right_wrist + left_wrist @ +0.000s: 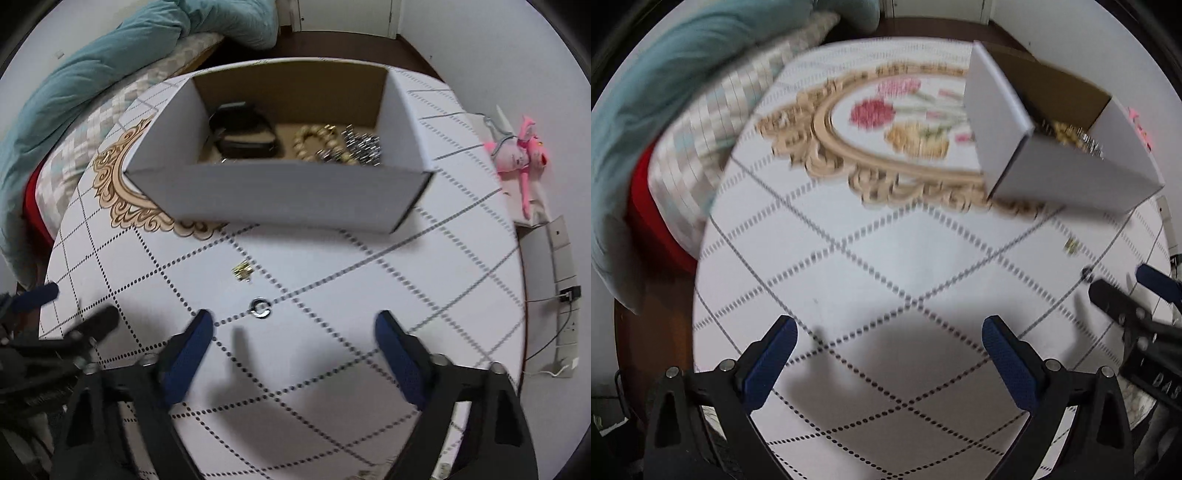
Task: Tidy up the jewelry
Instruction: 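Move both tools back toward the remaining rings and charms, then grasp the small silver ring with the right tool while the left tool grasps a gold charm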
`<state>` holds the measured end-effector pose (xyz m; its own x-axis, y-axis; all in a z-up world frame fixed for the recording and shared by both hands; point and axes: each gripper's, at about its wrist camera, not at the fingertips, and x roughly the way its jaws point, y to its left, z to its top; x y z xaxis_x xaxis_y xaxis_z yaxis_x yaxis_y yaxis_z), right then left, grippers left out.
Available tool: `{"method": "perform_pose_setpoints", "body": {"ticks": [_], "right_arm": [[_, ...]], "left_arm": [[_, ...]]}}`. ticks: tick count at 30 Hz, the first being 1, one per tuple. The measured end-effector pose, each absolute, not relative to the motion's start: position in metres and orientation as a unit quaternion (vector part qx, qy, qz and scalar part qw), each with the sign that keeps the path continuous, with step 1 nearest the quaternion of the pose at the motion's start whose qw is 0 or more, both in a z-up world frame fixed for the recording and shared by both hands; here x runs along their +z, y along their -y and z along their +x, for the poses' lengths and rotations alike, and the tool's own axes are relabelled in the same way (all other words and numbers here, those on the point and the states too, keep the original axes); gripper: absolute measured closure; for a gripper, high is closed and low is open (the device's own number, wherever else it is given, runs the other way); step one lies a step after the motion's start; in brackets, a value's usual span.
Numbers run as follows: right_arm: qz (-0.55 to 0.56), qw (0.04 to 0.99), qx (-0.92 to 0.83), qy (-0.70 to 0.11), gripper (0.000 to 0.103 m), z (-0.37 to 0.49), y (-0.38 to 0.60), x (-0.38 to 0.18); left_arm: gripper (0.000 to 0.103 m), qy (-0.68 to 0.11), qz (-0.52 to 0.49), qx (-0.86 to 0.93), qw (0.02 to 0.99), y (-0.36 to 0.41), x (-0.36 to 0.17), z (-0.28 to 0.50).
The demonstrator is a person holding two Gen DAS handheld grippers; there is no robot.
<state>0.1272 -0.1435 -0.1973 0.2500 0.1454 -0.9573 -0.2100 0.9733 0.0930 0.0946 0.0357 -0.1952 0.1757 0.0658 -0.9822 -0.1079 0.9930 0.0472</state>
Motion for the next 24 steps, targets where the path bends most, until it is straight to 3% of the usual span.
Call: {"method": "perform_pose_setpoints", "body": {"ticks": [5,8,10,18,24], "right_arm": [[-0.047,0.794,0.118,-0.595,0.046,0.122,0.128,-0.209],[-0.069,0.803,0.102,-0.583,0.068,0.121,0.122,-0.208],[-0.066,0.807,0.100,-0.578,0.090,0.121,0.124,-0.206],[-0.013,0.810,0.094,-0.578,0.091,0.121,0.153,-0.198],[0.046,0.811,0.046,-0.582,0.091,0.113,0.214,-0.194]], "left_arm": [[0.001,-0.650,-0.036,0.052,0.757,-0.041,-0.207,0.090],[0.001,-0.653,-0.038,0.049,0.755,-0.041,-0.210,0.089],[0.001,-0.654,-0.042,0.048,0.754,-0.042,-0.212,0.089],[0.001,-0.637,-0.052,0.037,0.768,-0.029,-0.202,0.087],[0.001,-0.614,-0.045,-0.015,0.788,0.024,-0.191,0.097]]}}
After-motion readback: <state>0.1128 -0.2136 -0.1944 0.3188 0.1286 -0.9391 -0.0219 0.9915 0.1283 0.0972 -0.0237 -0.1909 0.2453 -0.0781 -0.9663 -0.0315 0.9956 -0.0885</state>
